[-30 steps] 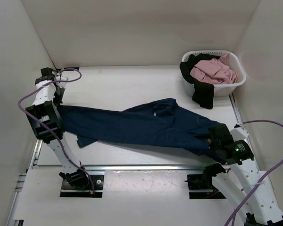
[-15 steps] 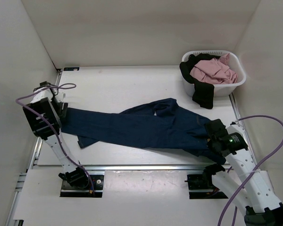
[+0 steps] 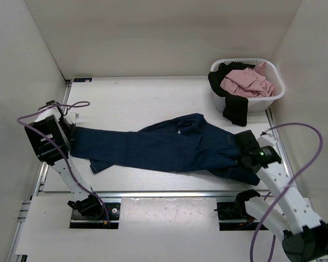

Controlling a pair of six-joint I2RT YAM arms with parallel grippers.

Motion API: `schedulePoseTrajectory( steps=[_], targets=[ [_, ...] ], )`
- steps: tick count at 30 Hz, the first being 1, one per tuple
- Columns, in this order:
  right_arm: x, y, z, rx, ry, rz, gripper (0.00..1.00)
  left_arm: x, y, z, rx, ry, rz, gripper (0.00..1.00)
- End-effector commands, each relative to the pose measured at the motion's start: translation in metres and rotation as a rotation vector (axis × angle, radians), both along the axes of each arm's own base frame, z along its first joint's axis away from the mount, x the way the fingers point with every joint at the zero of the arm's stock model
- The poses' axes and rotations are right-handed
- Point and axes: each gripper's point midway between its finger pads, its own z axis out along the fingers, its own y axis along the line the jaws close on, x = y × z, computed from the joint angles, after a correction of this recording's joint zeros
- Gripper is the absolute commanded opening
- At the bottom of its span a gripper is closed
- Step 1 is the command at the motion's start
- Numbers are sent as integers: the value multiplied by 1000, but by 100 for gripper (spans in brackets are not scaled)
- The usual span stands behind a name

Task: Fold and stack the trousers
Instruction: Flatten the trousers out

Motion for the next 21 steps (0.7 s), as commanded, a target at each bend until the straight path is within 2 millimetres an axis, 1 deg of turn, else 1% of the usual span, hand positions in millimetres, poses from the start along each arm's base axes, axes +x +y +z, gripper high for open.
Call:
schedulePoseTrajectory(
  steps=[1,2,3,4,5,6,7,8,9,10,11,12,13,14,15,16,17,18,19,20,21],
  targets=[
    [60,8,32,-73,-118,92,0,-4,-25,-11,-177,17,-5,14],
    [92,14,54,-92,-154,104,0,18,-13,8,-146,-43,-19,14],
    [109,16,66,-108,-161,120,0,24,-10,24,-137,-60,-21,14],
    [125,8,80,-143,-158,130,0,33,-2,39,-122,-89,-14,14],
    [145,15,77,-124,-112,157,0,57,16,68,-57,-162,-30,14],
    [175,19,122,-98,-222,154,0,65,22,86,-31,-191,-32,14],
    [194,14,127,-102,-211,156,0,66,24,99,-23,-185,-40,14],
    [205,14,144,-91,-248,161,0,68,36,115,16,-207,-38,14],
    [219,15,182,-78,-345,162,0,80,45,143,66,-268,-39,14],
    [224,12,194,-83,-370,158,0,80,49,151,91,-270,-48,14],
    [223,12,202,-88,-382,163,0,73,60,157,140,-256,-43,14],
    [216,6,204,-91,-367,152,0,64,60,165,163,-252,-50,14],
    [202,4,202,-80,-360,140,0,56,58,165,169,-234,-58,14],
    [191,5,193,-50,-342,121,0,46,63,164,182,-222,-65,14],
    [173,0,177,-41,-287,96,0,25,57,157,162,-184,-63,14],
    [149,-3,177,-21,-299,73,0,14,58,153,167,-163,-61,14],
    [125,-5,136,-12,-202,47,0,0,54,147,153,-137,-65,14],
    [107,-9,121,27,-186,-26,0,-16,60,154,193,-130,-68,14],
    [75,-12,115,52,-195,-64,0,-39,53,131,164,-62,-71,14],
    [57,-13,100,74,-180,-104,0,-52,51,125,166,-36,-75,14],
    [34,-12,64,117,-122,-176,0,-70,54,119,181,7,-83,14]
  ],
)
